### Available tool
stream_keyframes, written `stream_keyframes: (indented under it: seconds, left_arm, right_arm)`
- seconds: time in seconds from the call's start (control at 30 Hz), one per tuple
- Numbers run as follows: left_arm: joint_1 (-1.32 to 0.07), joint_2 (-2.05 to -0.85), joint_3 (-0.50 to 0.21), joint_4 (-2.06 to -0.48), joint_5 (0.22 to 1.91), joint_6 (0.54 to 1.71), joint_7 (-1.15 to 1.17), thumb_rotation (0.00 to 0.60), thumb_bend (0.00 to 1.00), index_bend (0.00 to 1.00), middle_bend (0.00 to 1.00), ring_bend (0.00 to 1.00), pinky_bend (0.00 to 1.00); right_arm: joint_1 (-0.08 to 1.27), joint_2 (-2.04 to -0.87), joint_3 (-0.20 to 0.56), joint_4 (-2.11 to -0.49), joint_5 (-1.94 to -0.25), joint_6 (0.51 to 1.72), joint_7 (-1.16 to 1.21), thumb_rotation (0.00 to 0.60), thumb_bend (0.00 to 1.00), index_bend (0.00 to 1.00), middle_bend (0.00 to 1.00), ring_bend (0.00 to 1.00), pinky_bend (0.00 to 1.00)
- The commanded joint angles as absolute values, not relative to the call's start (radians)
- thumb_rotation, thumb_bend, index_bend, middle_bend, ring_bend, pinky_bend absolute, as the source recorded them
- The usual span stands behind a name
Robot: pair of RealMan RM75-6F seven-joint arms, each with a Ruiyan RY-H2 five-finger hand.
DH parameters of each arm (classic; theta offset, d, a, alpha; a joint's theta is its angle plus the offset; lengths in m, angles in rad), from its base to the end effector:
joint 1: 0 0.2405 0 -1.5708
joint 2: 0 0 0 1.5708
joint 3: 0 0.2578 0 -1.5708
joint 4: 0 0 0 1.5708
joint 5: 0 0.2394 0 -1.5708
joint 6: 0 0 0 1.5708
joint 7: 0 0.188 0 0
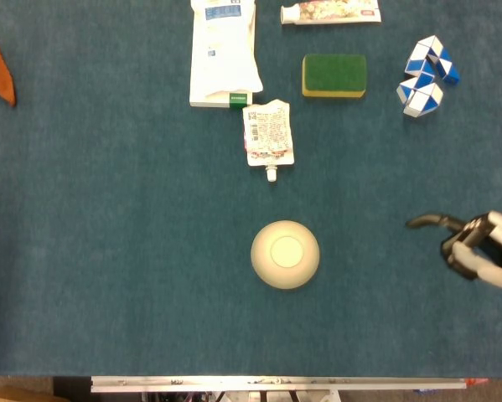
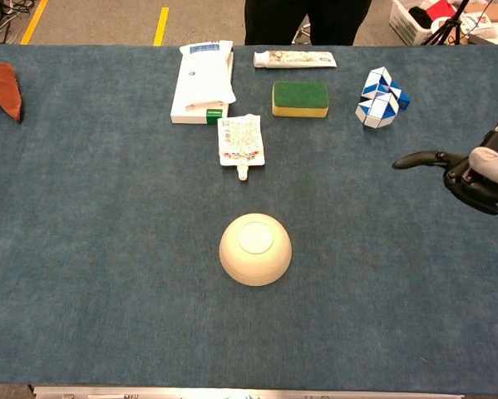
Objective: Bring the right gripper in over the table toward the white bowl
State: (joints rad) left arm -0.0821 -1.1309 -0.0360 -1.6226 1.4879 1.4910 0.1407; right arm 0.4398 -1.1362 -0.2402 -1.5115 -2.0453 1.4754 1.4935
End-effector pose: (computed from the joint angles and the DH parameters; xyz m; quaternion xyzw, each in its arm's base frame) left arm -0.3237 0.2231 0.1269 -0.6140 -0.3579 -0.3486 0.6111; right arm -0.2237 -0.2151 0.0529 -0.4892 0.7102 -0.5007 0.0750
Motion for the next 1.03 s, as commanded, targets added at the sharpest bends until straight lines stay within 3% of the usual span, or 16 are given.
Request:
stream_keyframes:
  seconds: [0.03,1.03]
  left_arm:
    - [-0.082,-1.131,-0.036,-1.623,1.488,1.492,0.141,0.600,0.21,0.48,0.35,0.34,0.48]
    - [-0.073,-1.128,-0.040,-1.635,1.485,1.509,0.161,0.600,0.21,0.48,0.35,0.34,0.48]
  right_arm:
    - [0.494,-1.122,-0.296,-1.492,-2.096,1.486,1.554,0.197,0.00,1.00,1.00,0.81,0.18]
    - [0.541,-1.113,-0.388,-1.506,-2.072,1.508,1.453,0.181,0.00,1.00,1.00,0.80,0.18]
